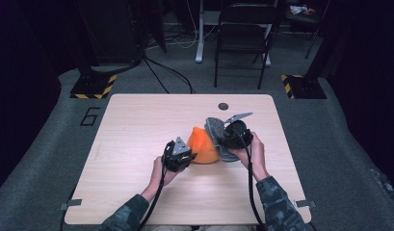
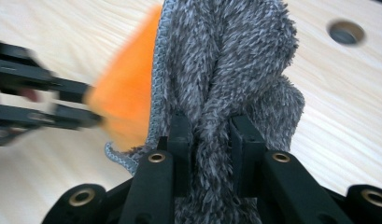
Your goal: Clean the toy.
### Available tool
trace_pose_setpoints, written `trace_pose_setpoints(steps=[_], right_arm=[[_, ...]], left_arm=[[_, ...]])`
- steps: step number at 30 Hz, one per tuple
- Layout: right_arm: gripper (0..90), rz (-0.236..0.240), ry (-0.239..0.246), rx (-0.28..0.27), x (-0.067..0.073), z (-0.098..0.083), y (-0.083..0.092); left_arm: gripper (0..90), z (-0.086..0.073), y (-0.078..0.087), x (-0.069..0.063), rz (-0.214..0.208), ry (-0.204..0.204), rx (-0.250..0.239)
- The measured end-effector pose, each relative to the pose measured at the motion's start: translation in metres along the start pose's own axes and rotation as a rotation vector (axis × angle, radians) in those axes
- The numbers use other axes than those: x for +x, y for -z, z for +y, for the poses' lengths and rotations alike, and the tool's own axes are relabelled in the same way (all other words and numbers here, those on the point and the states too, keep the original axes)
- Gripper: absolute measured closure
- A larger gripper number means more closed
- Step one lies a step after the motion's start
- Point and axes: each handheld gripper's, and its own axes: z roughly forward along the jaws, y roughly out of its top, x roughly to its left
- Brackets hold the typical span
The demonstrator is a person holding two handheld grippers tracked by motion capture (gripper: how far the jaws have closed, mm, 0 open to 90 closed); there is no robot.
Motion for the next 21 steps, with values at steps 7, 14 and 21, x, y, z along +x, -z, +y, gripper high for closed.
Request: trace_pose_setpoints(steps=[7,14,21], right_arm=[[73.0,0.01,0.067,0.013,0.021,0.001,-0.01],[73.0,-0.017,0.039,0.035,0.008,-0.003,-0.013],[73.0,-0.045,0.0,0.072,-0.008,-0.01,-0.02]], left_arm=[[77.1,-0.001,0.0,0.001,-0.001,0.001,0.004],[77.1,0.0,0.0,0.0,0.001,-0.005,0.001],[77.1,0.0,0.0,0.001,-0.001,-0.004,0.004]])
